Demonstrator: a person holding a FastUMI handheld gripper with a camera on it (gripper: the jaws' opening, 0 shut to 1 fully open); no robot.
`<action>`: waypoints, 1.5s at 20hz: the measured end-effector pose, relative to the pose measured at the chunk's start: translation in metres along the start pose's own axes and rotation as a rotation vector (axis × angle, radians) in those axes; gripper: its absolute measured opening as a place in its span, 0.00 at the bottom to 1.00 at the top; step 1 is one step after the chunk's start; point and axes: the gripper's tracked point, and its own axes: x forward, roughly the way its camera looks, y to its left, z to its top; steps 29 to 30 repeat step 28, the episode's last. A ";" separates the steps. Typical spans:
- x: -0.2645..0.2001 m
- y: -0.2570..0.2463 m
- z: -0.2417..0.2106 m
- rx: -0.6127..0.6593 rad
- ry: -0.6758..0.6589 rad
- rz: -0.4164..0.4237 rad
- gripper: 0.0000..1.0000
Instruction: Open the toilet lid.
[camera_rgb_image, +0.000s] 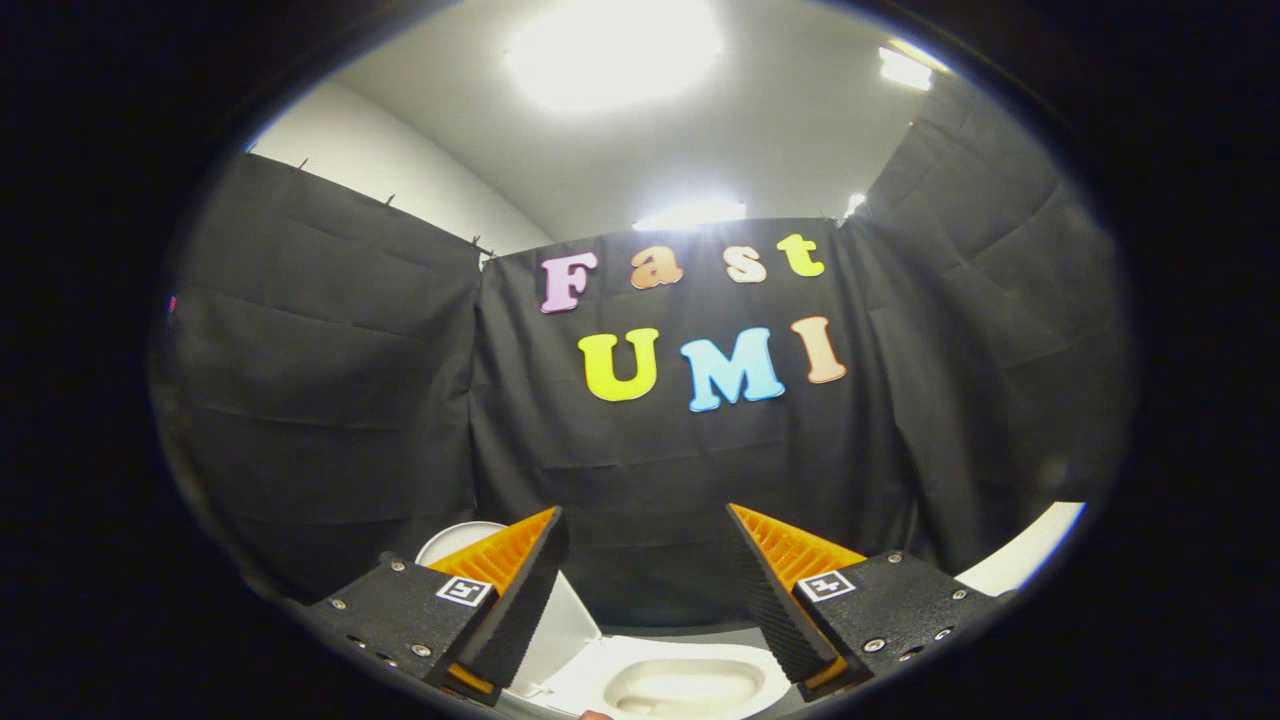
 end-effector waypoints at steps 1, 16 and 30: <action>-0.005 -0.016 0.002 -0.020 -0.001 -0.023 0.95; -0.067 -0.108 -0.032 -0.126 0.102 -0.084 0.96; -0.097 -0.132 -0.041 -0.085 0.134 -0.097 0.96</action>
